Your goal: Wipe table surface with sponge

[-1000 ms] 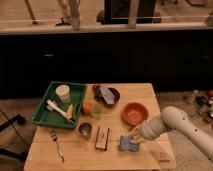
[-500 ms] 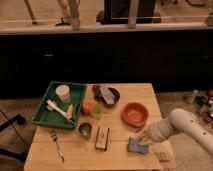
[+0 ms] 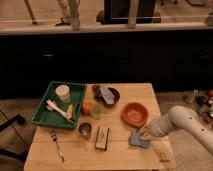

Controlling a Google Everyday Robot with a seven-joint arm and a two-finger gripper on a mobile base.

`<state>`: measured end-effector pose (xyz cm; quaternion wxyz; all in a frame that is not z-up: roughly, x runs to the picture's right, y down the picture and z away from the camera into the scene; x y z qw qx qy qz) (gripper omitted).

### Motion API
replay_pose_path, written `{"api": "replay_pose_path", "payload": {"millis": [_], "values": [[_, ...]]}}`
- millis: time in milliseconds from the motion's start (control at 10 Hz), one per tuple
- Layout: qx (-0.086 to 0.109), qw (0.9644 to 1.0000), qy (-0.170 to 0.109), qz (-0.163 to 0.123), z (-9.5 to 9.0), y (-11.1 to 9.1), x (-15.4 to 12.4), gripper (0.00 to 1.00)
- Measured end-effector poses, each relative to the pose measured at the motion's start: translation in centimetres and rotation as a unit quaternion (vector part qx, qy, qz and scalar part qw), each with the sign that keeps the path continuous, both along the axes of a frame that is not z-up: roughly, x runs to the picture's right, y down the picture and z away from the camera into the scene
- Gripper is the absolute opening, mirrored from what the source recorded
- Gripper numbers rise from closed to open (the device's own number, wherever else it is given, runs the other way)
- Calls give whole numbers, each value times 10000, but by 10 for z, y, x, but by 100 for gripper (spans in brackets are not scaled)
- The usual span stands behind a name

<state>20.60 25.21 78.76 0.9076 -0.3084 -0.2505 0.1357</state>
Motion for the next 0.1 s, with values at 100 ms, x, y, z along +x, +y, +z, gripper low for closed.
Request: {"api": "replay_pose_path", "payload": {"millis": [100], "values": [[49, 9999, -93, -19, 1, -1, -9, 4]]}}
